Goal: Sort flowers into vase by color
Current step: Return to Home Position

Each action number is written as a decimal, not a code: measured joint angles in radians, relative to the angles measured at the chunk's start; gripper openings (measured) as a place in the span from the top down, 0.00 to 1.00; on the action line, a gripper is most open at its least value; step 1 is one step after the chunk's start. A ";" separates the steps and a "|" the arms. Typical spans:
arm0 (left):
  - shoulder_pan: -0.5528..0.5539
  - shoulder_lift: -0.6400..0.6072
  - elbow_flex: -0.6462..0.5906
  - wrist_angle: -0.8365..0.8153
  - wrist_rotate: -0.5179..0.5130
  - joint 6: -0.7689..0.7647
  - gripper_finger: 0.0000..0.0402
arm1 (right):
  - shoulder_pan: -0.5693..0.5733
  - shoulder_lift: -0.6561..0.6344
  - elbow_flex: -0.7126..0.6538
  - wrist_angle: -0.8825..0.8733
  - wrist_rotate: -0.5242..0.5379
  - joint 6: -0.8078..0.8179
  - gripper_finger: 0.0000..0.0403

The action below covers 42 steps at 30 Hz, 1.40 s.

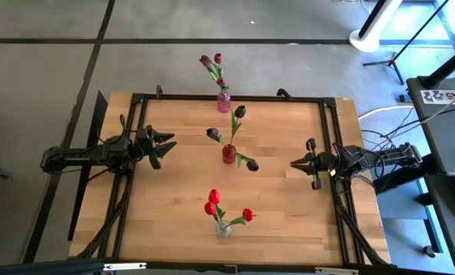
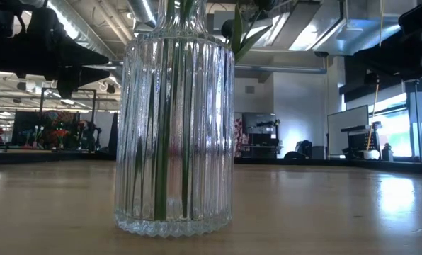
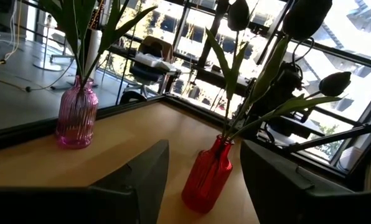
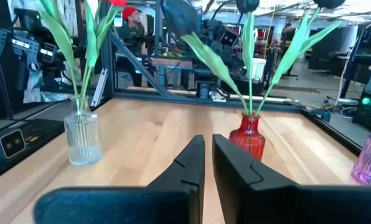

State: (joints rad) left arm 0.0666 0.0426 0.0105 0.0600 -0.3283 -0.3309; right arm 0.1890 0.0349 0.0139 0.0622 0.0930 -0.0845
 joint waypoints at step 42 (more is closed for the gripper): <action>0.000 0.000 0.000 0.000 0.000 0.000 0.51 | -0.196 -0.028 0.000 -0.029 -0.033 0.000 0.92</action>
State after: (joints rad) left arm 0.0669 0.0429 0.0105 0.0601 -0.3283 -0.3306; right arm -0.0071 0.0067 0.0143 0.0334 0.0601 -0.0841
